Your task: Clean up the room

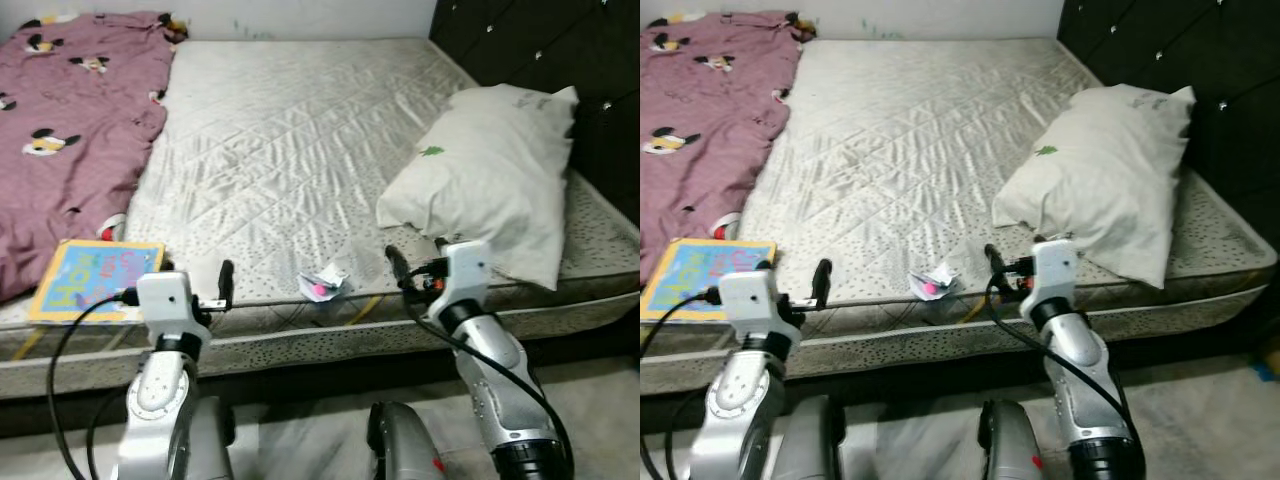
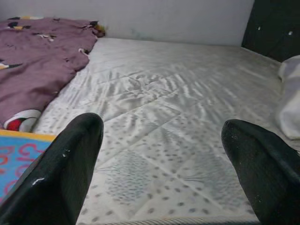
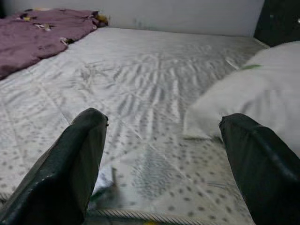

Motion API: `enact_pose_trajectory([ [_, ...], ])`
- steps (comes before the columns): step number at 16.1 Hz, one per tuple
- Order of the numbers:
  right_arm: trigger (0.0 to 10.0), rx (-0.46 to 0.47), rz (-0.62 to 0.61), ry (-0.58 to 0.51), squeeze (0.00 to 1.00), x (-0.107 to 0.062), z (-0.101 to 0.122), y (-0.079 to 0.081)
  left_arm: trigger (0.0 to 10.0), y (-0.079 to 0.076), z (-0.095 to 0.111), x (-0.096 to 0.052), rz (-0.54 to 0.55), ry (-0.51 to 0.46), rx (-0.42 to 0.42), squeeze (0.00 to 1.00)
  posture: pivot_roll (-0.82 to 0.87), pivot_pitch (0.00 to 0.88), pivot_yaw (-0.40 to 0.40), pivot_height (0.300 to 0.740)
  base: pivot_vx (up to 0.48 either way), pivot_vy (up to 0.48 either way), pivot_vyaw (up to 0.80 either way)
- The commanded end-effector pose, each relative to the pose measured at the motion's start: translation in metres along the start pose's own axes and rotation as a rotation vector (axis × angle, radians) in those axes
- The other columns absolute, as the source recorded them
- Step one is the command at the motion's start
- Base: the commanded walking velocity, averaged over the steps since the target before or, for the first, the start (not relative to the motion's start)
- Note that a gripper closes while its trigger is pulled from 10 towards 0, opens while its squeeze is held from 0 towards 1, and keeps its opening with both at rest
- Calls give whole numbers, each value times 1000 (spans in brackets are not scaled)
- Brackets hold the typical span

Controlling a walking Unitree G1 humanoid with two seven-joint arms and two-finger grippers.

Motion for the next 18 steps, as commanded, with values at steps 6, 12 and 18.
enact_pose_trajectory([
  [6, 10000, -9, 39, -10, 0, 5, 3, 11, 10000, 7, 0, -1, 27, 1, -11, 0, -40, 92, -56, 532, 40, 0, 533],
  [12, 10000, 10, 28, -10, 0, 6, 3, 9, 10000, 7, 0, 0, 31, 4, -10, 0, -41, 97, -59, 532, 0, 0, 388],
  [18, 10000, 20, 36, -14, 0, 8, 5, 9, 10000, 6, 0, 2, 37, 7, -14, 0, -42, 96, -56, 512, 0, 0, 0],
])
Point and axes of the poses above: a point about 5 cm out from each wrist's last joint towards the gripper, its own x axis pointing out of the wrist towards the gripper, its own z axis along the axis of the wrist's last joint, y = z × x, the point moved 5 cm from there along x, pointing out of the wrist towards the gripper, and after that the axes turned 5 degrees about x, right-handed, at the moved point
